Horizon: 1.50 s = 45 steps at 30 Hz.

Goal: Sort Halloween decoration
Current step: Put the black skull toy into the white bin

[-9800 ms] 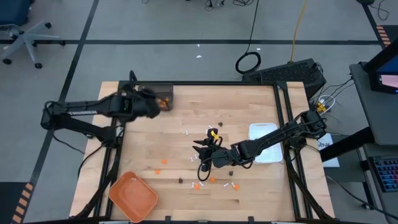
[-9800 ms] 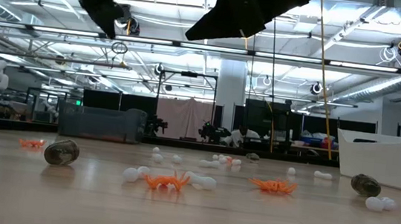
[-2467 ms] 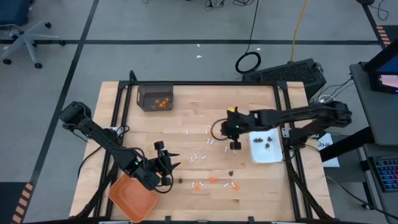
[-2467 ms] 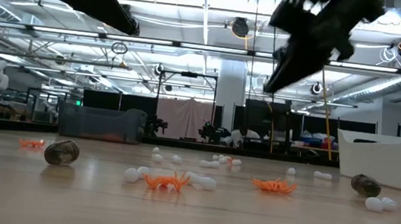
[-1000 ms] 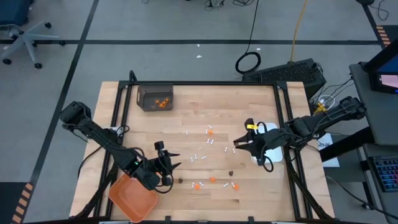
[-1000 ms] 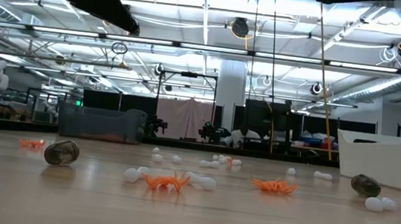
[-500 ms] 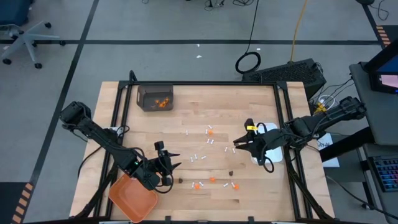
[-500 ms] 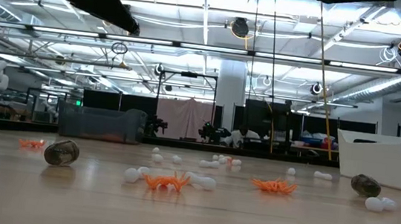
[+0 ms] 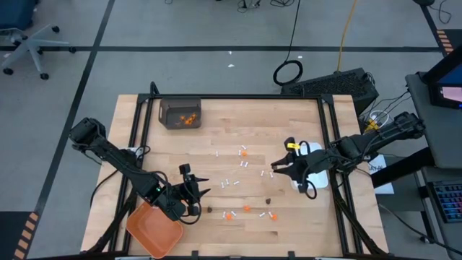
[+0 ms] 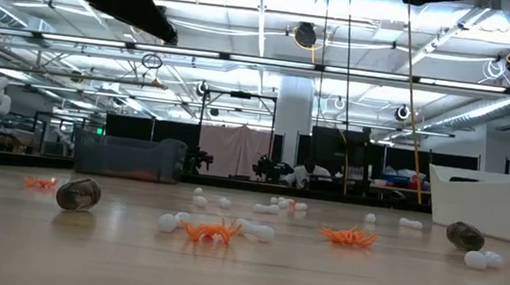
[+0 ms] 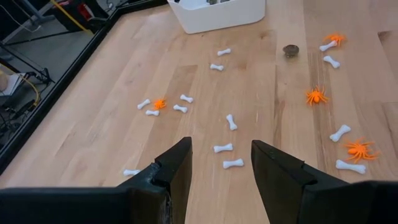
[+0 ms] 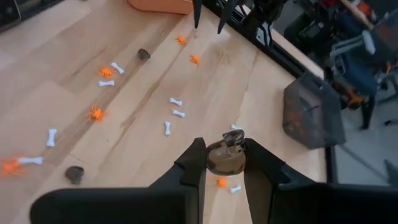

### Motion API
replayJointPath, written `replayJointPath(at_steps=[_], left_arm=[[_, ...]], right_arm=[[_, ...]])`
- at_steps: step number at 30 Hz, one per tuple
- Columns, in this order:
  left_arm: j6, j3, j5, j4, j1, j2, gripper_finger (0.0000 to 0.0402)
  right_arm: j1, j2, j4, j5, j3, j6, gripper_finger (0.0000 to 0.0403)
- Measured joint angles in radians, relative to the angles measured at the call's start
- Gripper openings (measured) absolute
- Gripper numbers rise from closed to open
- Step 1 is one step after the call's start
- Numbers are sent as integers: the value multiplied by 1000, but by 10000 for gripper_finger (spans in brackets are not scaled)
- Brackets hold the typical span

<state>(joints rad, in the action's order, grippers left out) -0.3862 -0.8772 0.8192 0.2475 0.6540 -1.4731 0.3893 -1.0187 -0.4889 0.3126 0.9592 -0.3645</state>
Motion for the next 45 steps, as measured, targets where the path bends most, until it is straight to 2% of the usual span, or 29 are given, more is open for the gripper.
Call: replayJointPath(at_steps=[20,25,39,45], left_arm=[[0,0,0,-6,0,0,164],[0,0,0,-6,-10,0,164],[2,0,0,-4,-116,0,164],[0,0,-8,-5,-125,0,164]], right_arm=[[0,0,-117,0,0,435,52],[0,0,-219,-1,1,517,52],[0,0,-677,2,1,960,52],[0,-1,-730,0,-51,1047,52]])
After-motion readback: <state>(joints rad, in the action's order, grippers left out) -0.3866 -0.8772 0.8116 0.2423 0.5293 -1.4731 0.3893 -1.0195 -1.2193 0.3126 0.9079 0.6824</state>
